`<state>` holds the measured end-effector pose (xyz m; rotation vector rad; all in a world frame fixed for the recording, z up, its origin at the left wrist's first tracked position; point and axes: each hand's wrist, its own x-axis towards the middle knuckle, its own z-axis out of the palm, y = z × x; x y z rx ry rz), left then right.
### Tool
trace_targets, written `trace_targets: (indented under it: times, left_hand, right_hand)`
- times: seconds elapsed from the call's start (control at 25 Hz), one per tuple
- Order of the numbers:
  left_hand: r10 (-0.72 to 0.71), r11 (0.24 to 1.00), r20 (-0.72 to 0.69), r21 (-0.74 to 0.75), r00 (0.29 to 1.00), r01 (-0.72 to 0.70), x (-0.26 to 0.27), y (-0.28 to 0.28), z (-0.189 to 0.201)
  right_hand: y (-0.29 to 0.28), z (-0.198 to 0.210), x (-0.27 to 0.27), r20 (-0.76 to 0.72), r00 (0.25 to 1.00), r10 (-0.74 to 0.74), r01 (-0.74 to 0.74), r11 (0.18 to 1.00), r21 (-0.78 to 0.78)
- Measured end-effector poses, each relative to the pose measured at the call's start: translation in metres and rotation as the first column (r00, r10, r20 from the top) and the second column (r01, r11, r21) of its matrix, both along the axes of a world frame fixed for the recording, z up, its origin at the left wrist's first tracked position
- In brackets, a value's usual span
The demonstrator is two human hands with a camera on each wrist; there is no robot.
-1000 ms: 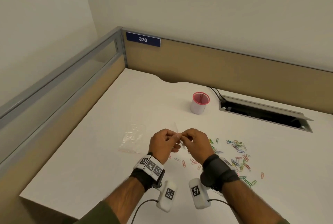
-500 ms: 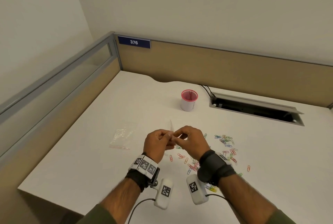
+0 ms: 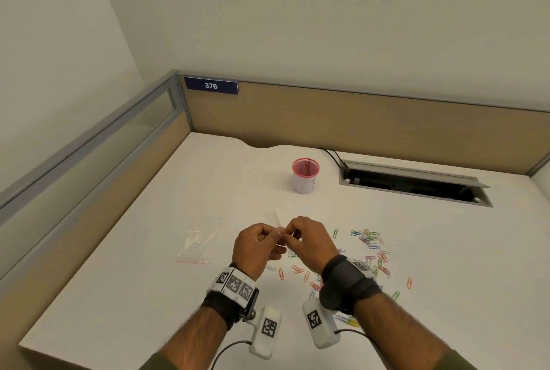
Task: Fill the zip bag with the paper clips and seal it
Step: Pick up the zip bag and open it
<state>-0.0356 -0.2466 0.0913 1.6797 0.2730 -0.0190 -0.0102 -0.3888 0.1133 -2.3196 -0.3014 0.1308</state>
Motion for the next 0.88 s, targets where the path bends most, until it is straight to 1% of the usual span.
trace_targets:
  times: [0.16,0.4,0.56,0.72,0.88]
  left_hand:
    - [-0.015,0.999,0.012,0.037,1.000,0.015,0.0035,0.0012,-0.0011]
    - [-0.052,0.997,0.023,0.050,0.998,0.051,0.0082,0.0066,-0.0033]
    - [-0.030,0.999,0.038,0.041,0.999,0.029,0.0079,0.0064,-0.0050]
    - [0.002,0.999,0.045,0.042,0.999,-0.004,0.0070,0.0052,-0.0049]
    - [0.009,1.000,0.022,0.022,1.000,-0.009,0.0074,0.0036,-0.0069]
  right_hand:
    - [0.0021,0.0024,0.0020,-0.015,1.000,0.012,-0.012,1.000,-0.010]
    - [-0.0005,-0.0011,0.0044,-0.075,0.997,0.011,-0.005,0.997,0.082]
    - [0.0033,-0.0019,0.0032,-0.044,0.999,-0.008,0.012,0.998,0.070]
    - [0.0070,-0.0040,0.0040,-0.054,0.997,-0.049,0.054,0.992,0.110]
    - [0.0075,-0.0057,0.0091,0.006,1.000,-0.023,0.023,1.000,-0.018]
